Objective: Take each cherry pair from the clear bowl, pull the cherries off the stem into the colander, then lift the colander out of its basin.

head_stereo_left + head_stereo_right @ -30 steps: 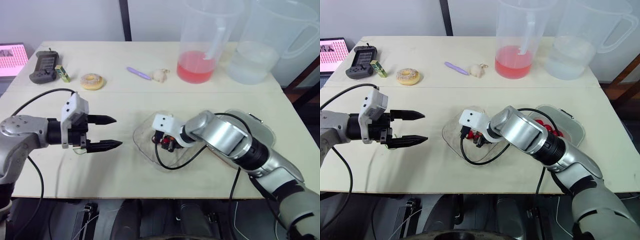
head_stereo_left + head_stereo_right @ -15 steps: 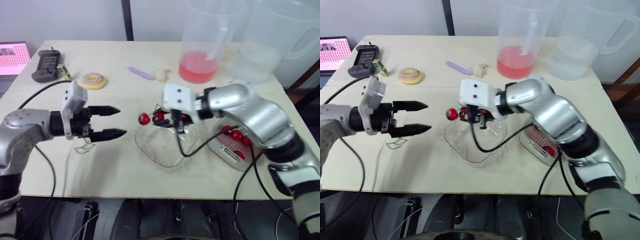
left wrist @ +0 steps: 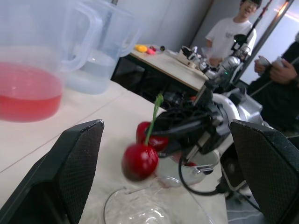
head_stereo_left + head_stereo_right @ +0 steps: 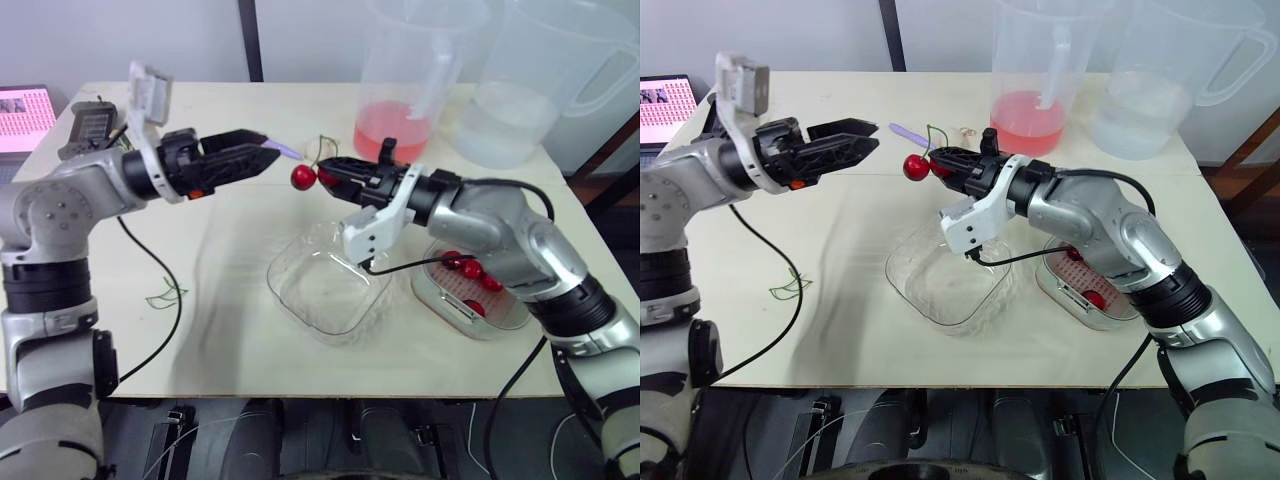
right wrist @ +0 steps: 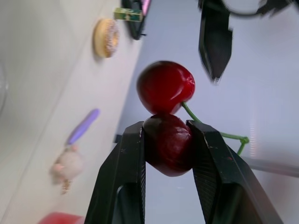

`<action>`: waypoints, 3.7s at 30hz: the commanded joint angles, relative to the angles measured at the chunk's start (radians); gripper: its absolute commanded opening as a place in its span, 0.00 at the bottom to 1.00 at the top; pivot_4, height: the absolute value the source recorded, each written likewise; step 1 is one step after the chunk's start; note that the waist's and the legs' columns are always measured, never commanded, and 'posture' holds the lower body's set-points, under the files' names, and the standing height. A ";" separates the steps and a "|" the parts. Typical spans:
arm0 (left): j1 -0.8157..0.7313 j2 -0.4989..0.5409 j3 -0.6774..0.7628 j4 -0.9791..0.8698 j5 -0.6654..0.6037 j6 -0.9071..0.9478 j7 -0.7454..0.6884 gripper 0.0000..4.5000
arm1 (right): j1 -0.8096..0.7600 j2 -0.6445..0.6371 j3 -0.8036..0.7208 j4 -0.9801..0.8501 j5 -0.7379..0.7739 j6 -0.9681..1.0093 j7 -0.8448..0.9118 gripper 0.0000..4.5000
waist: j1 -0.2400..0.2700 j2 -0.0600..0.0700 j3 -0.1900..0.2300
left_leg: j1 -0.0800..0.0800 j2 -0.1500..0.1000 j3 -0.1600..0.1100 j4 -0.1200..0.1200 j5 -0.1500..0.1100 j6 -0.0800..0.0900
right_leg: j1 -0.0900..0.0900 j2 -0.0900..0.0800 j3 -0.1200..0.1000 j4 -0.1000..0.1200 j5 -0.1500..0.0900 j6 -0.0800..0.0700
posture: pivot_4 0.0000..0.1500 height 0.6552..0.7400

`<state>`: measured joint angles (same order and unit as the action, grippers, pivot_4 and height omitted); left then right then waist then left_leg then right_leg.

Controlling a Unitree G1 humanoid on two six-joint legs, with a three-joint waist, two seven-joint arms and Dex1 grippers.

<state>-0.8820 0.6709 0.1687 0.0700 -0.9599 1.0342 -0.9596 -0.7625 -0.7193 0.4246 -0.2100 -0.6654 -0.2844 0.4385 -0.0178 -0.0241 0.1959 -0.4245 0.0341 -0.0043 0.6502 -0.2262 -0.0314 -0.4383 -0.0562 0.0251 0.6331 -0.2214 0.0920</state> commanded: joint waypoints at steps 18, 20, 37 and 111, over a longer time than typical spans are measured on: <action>-0.126 -0.118 -0.081 0.003 0.130 -0.077 0.008 0.72 | 0.040 0.129 -0.086 -0.081 -0.107 -0.007 -0.023 0.19 | 0.001 0.000 0.000 | 0.001 0.000 -0.001 0.000 0.000 0.000 | 0.002 0.000 0.000 0.000 0.000 0.000 | 1.00 0.98; -0.131 -0.129 -0.069 0.006 0.124 -0.082 0.016 0.50 | 0.038 0.132 -0.087 -0.078 -0.105 -0.009 -0.019 0.19 | 0.001 0.000 0.000 | 0.001 0.000 -0.001 0.000 0.000 0.000 | 0.002 0.000 0.000 0.000 0.000 0.000 | 1.00 0.98; -0.132 -0.151 -0.056 0.023 0.124 -0.090 0.013 0.00 | 0.091 0.147 -0.153 -0.121 0.109 0.067 0.138 0.84 | 0.001 0.000 0.000 | 0.003 0.000 -0.001 0.000 0.000 0.000 | 0.004 0.000 0.000 0.000 0.000 0.000 | 1.00 0.98; -0.057 -0.183 -0.034 -0.093 -0.016 -0.054 0.005 0.00 | 0.472 -0.553 -0.684 -0.146 1.464 1.230 0.455 0.20 | 0.002 0.001 0.000 | 0.004 -0.001 -0.002 -0.003 -0.001 0.002 | 0.010 -0.001 -0.001 -0.012 -0.003 -0.003 | 1.00 0.98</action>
<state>-0.9357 0.4848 0.1304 -0.0012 -0.9827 1.0079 -0.9420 -0.3084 -1.2419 -0.2165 -0.3507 0.8396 0.9912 0.8331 -0.0160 -0.0236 0.1964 -0.4204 0.0327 -0.0057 0.6468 -0.2275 -0.0291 -0.4285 -0.0572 0.0246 0.6209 -0.2241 0.0891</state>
